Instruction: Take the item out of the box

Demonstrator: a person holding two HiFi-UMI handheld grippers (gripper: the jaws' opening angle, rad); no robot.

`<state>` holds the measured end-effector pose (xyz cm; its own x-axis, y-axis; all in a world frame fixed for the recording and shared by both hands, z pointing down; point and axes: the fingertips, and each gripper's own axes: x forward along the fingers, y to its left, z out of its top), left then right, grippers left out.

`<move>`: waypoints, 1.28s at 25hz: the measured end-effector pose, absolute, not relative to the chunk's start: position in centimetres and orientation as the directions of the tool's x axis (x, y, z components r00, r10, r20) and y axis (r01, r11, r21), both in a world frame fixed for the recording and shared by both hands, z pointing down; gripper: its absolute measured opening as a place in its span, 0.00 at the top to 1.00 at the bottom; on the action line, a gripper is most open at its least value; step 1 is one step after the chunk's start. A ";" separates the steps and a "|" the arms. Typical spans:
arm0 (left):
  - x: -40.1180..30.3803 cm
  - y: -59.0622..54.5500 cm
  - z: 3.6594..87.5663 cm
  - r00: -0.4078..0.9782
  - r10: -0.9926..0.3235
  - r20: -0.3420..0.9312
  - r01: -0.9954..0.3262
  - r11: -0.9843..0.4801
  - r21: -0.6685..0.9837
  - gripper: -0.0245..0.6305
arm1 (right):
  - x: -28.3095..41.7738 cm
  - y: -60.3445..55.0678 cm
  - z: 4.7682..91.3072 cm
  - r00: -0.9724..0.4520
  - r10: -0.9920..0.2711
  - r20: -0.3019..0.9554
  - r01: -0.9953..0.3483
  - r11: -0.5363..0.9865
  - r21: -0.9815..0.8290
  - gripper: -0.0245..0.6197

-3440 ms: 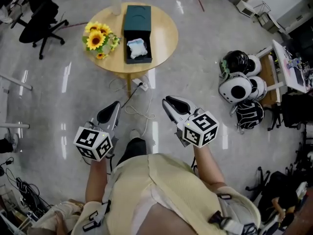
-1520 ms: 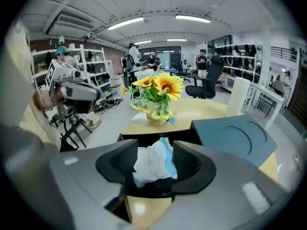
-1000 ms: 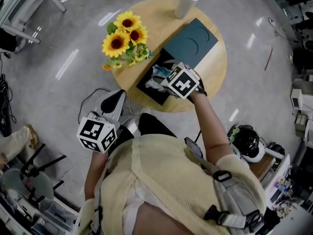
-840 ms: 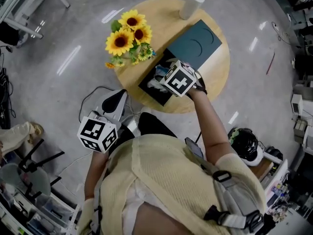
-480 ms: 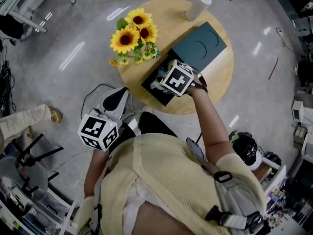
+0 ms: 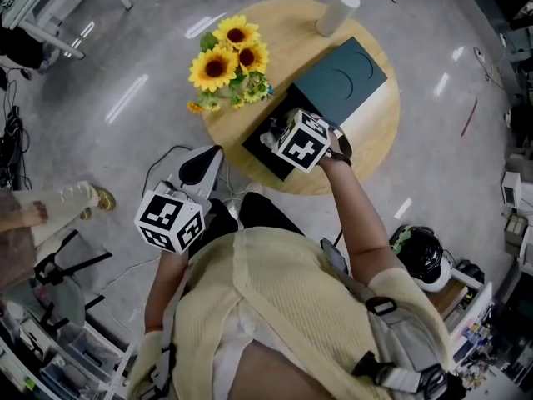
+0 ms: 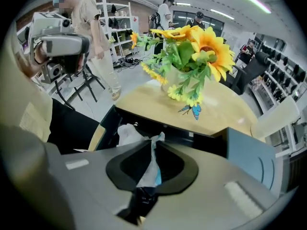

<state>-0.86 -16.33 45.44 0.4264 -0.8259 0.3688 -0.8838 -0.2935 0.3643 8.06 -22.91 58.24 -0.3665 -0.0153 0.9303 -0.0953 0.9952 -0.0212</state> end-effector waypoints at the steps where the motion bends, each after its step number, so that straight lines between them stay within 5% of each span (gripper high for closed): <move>1: -0.9 -16.4 45.4 0.433 -0.824 0.366 -0.880 -0.300 0.367 0.96 | 8.1 -22.9 58.1 -0.371 -0.027 0.928 -0.104 0.994 -0.013 0.91; 32: -3.3 -18.9 40.8 0.609 -0.748 0.264 -0.781 -0.507 0.364 0.96 | 8.8 -21.7 45.4 -0.529 -0.446 0.722 -0.552 0.827 0.106 0.93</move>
